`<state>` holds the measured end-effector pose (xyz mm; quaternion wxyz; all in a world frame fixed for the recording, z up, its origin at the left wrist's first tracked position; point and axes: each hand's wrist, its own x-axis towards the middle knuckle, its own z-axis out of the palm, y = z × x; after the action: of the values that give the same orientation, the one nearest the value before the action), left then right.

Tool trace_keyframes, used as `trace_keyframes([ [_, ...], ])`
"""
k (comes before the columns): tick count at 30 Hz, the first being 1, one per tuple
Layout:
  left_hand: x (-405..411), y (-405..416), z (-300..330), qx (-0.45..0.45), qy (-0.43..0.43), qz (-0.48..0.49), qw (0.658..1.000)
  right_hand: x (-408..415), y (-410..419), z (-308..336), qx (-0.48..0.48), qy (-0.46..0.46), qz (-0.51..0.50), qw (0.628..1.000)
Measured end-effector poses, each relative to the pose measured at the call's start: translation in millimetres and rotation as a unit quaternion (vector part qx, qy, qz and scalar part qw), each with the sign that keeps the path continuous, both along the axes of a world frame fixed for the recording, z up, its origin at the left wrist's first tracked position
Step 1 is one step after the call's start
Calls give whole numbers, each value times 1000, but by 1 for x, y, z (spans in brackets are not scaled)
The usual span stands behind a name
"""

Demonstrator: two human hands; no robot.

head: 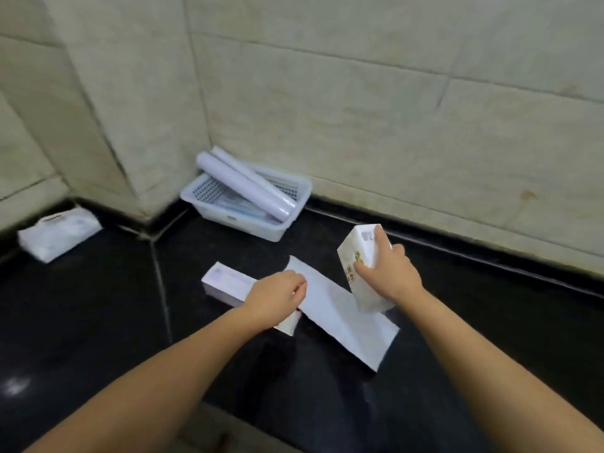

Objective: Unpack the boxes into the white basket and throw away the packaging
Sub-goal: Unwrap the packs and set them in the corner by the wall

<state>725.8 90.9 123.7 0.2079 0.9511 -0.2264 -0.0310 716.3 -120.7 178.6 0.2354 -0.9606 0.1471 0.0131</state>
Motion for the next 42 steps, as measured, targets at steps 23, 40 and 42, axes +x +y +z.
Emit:
trace_keyframes([
  [23, 137, 446, -31, 103, 43, 426, 898, 192, 460, -83, 299, 185, 206, 913],
  [40, 189, 504, -38, -43, -118, 463, 877, 226, 526, -122, 398, 264, 141, 867],
  [42, 187, 506, -24, -75, -182, 465, 863, 236, 545, -123, 432, 256, 123, 856],
])
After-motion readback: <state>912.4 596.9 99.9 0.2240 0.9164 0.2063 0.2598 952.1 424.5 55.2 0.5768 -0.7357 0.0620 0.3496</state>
